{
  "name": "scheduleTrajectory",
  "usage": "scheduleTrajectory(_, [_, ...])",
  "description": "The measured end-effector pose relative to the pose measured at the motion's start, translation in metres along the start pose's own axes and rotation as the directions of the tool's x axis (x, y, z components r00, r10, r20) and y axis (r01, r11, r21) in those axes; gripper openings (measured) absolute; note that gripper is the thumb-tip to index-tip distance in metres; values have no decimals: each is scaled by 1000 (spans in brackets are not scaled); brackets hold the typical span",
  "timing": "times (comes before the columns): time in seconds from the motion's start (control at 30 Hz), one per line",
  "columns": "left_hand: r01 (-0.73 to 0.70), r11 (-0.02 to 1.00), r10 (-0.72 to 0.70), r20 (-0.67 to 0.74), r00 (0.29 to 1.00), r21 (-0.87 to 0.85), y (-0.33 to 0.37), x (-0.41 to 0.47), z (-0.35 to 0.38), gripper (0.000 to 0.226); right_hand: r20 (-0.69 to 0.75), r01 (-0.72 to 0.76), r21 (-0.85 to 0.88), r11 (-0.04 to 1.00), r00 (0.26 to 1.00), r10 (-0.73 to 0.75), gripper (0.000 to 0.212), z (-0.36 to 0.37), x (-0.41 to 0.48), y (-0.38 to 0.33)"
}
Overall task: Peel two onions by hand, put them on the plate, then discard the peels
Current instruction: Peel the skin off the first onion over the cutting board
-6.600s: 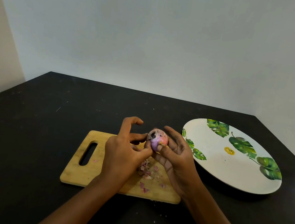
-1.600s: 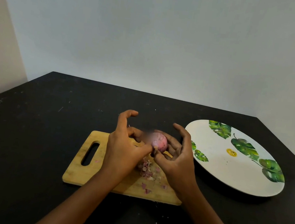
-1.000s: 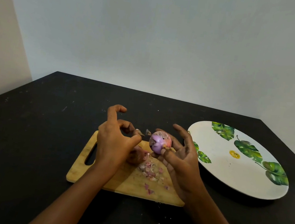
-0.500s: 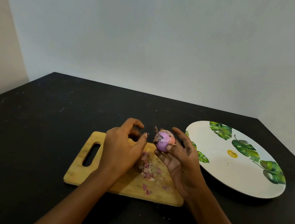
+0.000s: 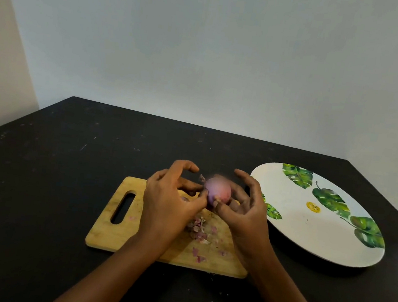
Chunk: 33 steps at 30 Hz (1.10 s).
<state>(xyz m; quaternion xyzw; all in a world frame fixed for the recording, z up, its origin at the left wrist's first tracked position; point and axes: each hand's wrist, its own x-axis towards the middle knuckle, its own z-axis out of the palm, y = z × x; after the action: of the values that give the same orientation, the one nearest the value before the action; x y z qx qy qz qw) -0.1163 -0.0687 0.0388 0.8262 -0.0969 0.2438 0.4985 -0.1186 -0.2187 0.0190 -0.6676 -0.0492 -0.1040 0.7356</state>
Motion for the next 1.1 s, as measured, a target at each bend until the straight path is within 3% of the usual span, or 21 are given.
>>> scheduleTrajectory(0.23, [49,998,-49,-21,999,-26,-3,-1,5,36,3,48,-116,992,999,-48,75,0,0,0])
scheduleTrajectory(0.67, [88,995,-82,-103,991,52,-1,-2,8,39,-3,28,-69,997,1000,-28,71,4,-3,0])
scheduleTrajectory(0.9, [58,995,-64,-72,995,-84,-1,-5,8,35,-31,4,-37,999,1000,-5,73,3,1,1])
scheduleTrajectory(1.0, [40,988,-49,-55,997,-147,-1,-5,11,35,-50,-4,-20,1000,999,3,84,2,2,-1])
scheduleTrajectory(1.1, [22,991,-30,-57,998,-133,0,-3,9,40,-47,4,-30,1000,999,-6,79,2,1,0])
